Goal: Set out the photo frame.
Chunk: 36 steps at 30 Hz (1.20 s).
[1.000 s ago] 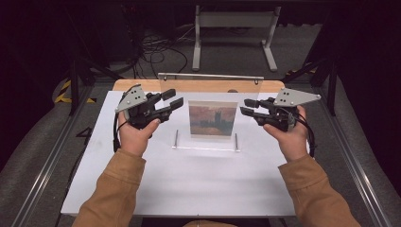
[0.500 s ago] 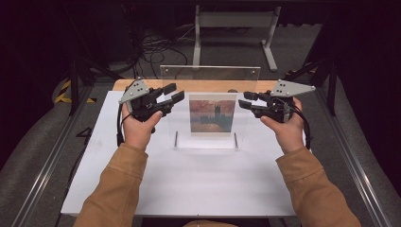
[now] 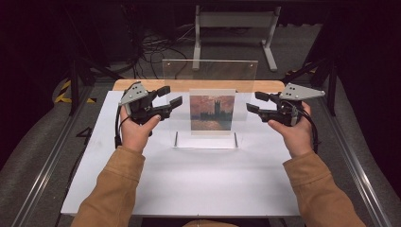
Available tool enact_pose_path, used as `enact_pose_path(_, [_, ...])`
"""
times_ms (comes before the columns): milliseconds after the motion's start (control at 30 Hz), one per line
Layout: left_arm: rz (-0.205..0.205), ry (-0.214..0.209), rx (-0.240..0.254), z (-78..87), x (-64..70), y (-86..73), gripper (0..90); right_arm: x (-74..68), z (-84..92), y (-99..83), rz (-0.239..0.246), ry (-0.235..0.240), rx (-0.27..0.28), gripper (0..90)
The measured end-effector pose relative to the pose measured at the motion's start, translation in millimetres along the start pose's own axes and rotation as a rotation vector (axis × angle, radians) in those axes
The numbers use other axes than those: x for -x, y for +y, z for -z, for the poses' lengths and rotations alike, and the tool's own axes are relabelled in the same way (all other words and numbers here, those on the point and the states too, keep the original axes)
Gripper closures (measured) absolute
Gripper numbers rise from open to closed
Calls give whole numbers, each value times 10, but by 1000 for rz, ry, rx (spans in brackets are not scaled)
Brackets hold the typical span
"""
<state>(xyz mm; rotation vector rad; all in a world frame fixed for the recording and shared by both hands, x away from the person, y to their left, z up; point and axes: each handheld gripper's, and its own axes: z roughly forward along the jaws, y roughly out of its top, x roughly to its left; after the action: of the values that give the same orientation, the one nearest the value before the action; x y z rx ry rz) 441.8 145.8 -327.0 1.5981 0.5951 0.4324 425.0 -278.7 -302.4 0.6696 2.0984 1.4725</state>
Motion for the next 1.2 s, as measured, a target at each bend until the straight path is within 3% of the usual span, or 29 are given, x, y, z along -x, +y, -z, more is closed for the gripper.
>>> enact_pose_path(67, [-1,11,-8,27,2,-8,294,4,59,-31,-24,3,2,406])
enact_pose_path(133, [4,47,-43,133,17,-50,277,-7,141,-71,-17,-14,-11,406])
enact_pose_path(300, [0,59,-81,297,65,-139,261,-49,284,-141,-1,-42,-42,415])
enact_pose_path(433, [5,69,-115,465,98,-239,242,-102,430,-234,-2,-34,-29,395])
enact_pose_path(500, [5,72,-135,564,111,-313,233,-128,502,-296,6,-45,9,378])
enact_pose_path(600, [4,87,-166,679,132,-421,219,-160,585,-380,-39,-24,-21,376])
enact_pose_path(733, [-2,99,-198,848,173,-644,207,-222,655,-585,-53,-32,-55,365])
enact_pose_path(967, [45,109,-223,1005,184,-1002,200,-242,730,-937,-126,-48,-67,352])
enact_pose_path(1100, [80,115,-237,1055,170,-1086,195,-238,720,-1050,-147,-59,-82,342])
enact_pose_path(1200, [79,120,-221,1077,155,-1074,191,-243,704,-1075,-149,-61,-86,340])
